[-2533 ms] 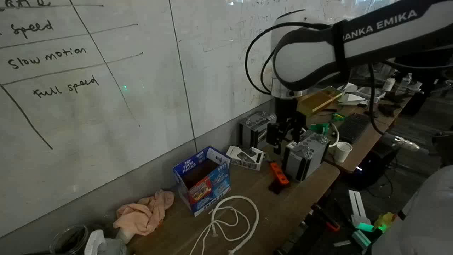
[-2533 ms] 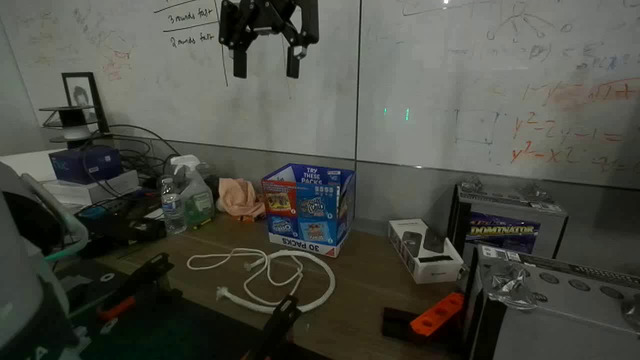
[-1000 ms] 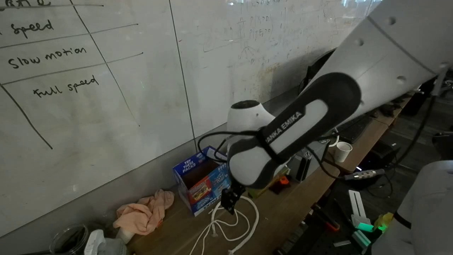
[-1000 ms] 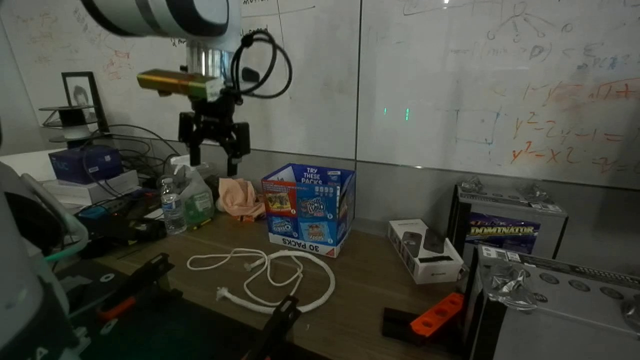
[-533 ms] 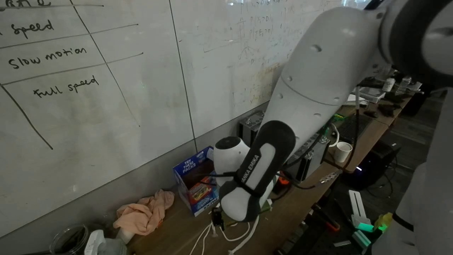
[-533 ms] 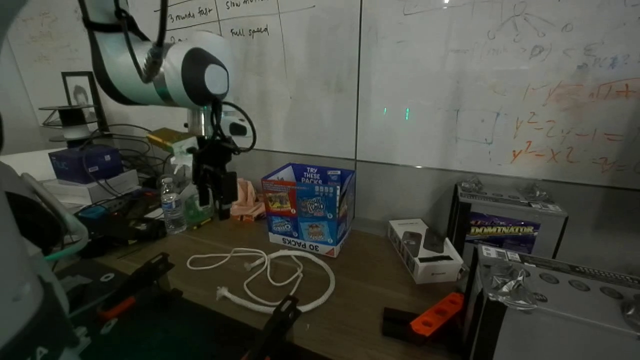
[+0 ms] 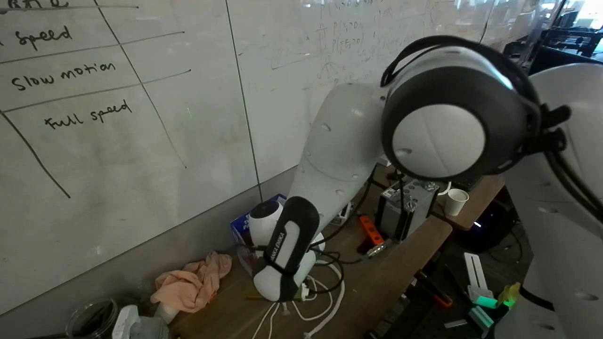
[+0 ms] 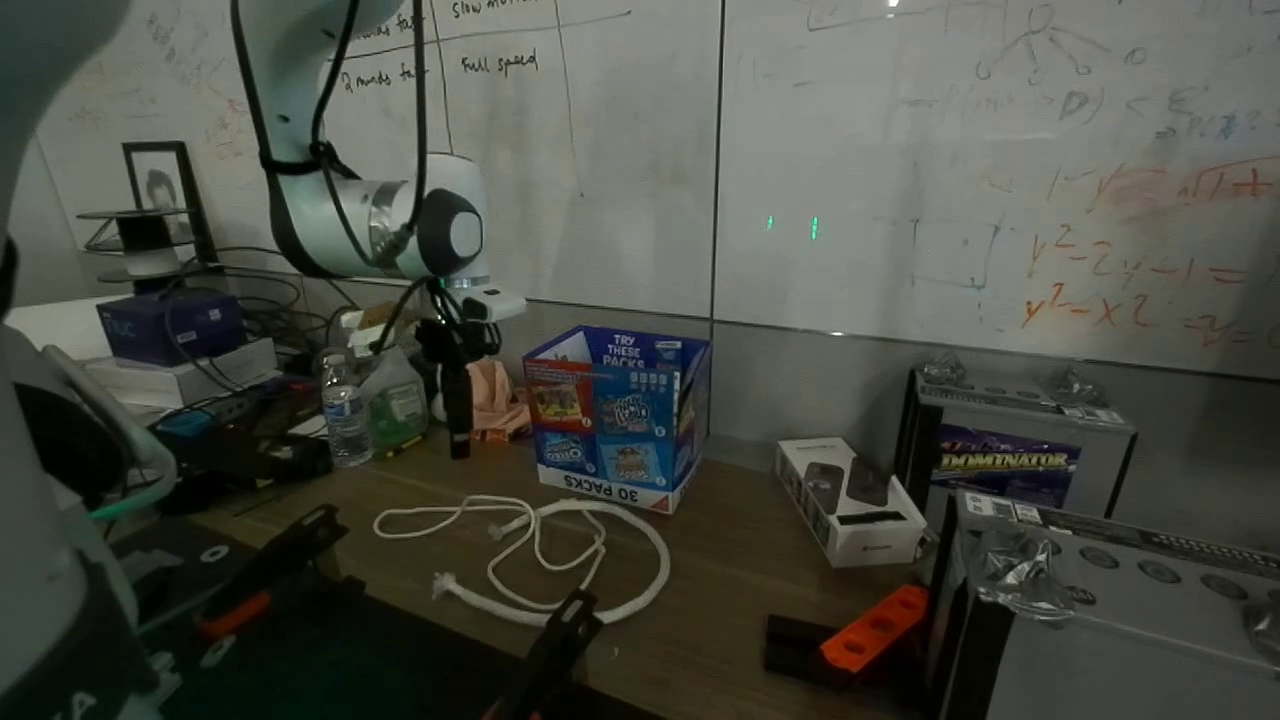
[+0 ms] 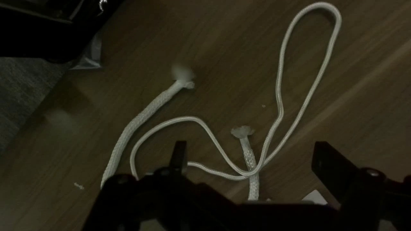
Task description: Put the white ropes inside the blue box
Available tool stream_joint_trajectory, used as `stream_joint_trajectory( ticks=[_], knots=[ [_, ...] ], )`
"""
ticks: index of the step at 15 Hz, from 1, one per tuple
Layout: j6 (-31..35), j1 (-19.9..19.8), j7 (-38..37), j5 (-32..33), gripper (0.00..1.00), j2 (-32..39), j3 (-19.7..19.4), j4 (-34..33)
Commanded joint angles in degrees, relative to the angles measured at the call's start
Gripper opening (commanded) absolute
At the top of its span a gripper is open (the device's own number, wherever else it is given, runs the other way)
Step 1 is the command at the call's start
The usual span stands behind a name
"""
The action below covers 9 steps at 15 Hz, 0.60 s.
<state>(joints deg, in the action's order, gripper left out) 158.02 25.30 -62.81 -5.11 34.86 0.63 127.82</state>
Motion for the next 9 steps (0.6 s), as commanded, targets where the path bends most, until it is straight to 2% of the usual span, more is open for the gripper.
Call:
stream_joint_trajectory(
  ticks=[1, 4, 9],
  knots=[
    [-0.09, 1.12, -8.43, -3.13, 1.0, 6.47, -1.54, -6.86],
    [-0.71, 1.58, -15.55, -5.61, 1.0, 10.29, -2.04, -11.24],
    [2.64, 1.54, -27.28, -7.99, 1.0, 15.68, -3.29, -15.8]
  ],
)
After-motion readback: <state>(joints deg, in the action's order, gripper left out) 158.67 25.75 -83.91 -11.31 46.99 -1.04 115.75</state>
